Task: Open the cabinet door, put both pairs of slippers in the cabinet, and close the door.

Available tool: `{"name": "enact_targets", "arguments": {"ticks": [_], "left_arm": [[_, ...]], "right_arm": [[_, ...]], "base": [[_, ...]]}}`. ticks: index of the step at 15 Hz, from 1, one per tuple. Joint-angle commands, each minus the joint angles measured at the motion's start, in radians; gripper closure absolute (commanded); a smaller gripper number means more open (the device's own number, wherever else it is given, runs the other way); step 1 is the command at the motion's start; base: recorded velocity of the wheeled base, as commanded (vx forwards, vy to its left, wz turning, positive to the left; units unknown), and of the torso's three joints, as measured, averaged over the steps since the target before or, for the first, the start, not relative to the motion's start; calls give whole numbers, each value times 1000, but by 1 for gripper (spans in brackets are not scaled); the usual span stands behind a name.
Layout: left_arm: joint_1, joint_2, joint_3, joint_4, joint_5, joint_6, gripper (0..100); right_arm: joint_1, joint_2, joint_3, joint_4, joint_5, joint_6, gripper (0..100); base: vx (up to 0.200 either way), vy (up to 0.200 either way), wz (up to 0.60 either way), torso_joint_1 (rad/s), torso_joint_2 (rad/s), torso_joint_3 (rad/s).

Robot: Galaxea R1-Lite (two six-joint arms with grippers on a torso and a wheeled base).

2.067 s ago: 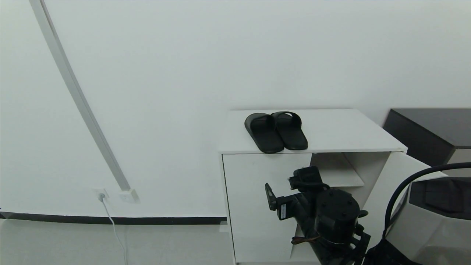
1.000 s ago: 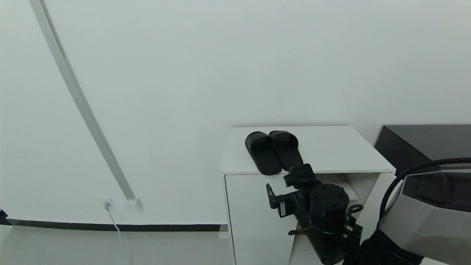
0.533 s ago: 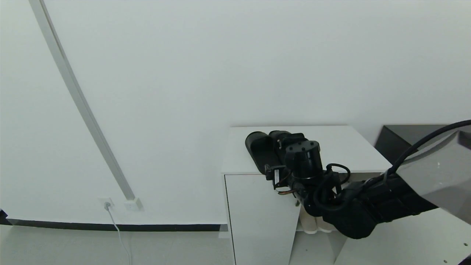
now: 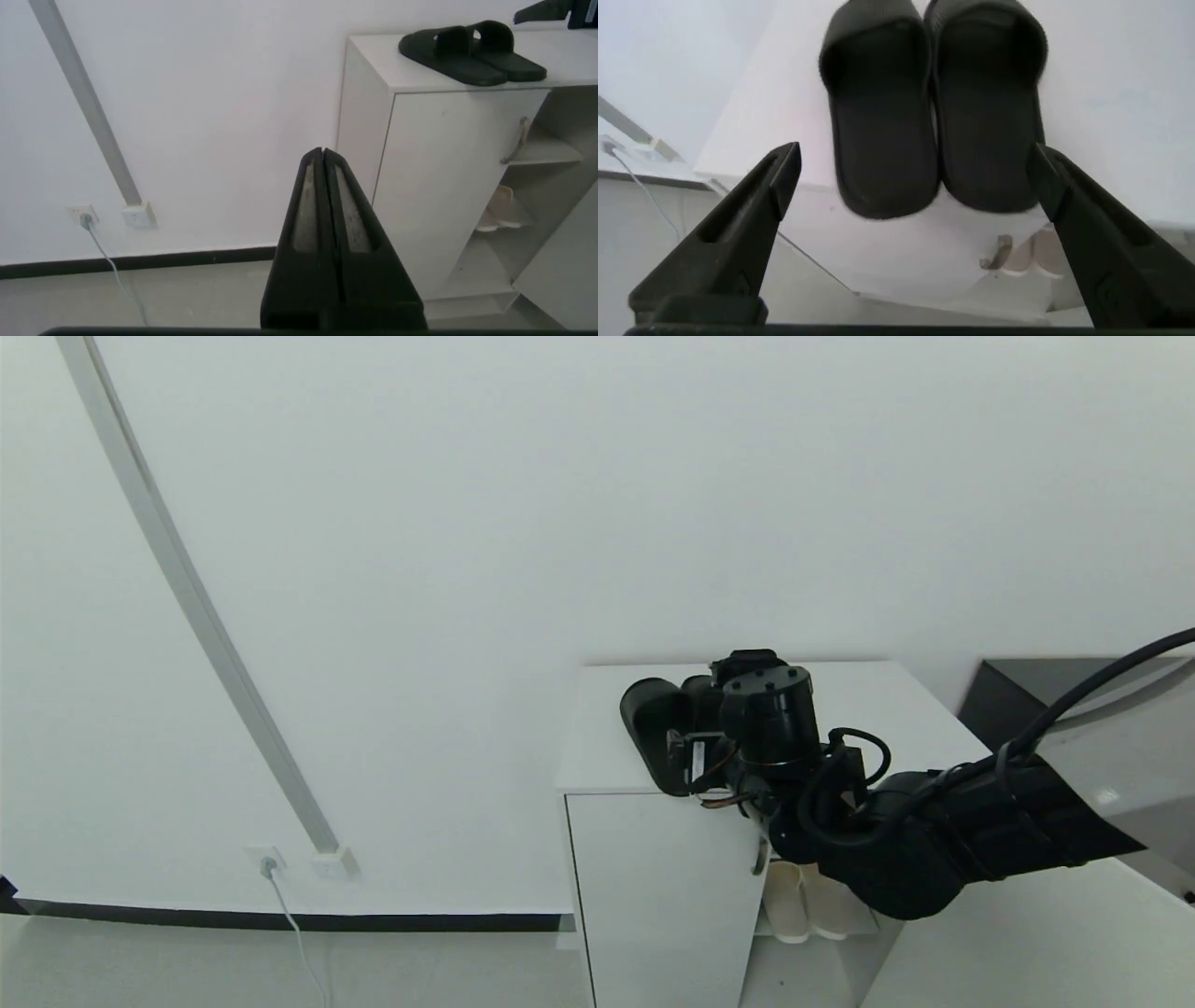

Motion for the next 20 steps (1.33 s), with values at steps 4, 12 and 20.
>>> {"name": "enact_targets", "arguments": {"ticks": [4, 12, 20], "left_arm": [[0, 1, 0, 0, 0, 0, 100], [0, 1, 0, 0, 2, -2, 100], [0, 1, 0, 0, 3, -2, 100]], "right_arm": [[0, 24, 53, -68, 1, -4, 0], [-34, 158, -10, -155, 53, -41, 0], [-77, 271, -154, -175, 85, -111, 0]], "base": [[200, 0, 0, 6, 2, 0], [0, 0, 0, 0, 0, 0], [0, 0, 0, 0, 0, 0]]}}
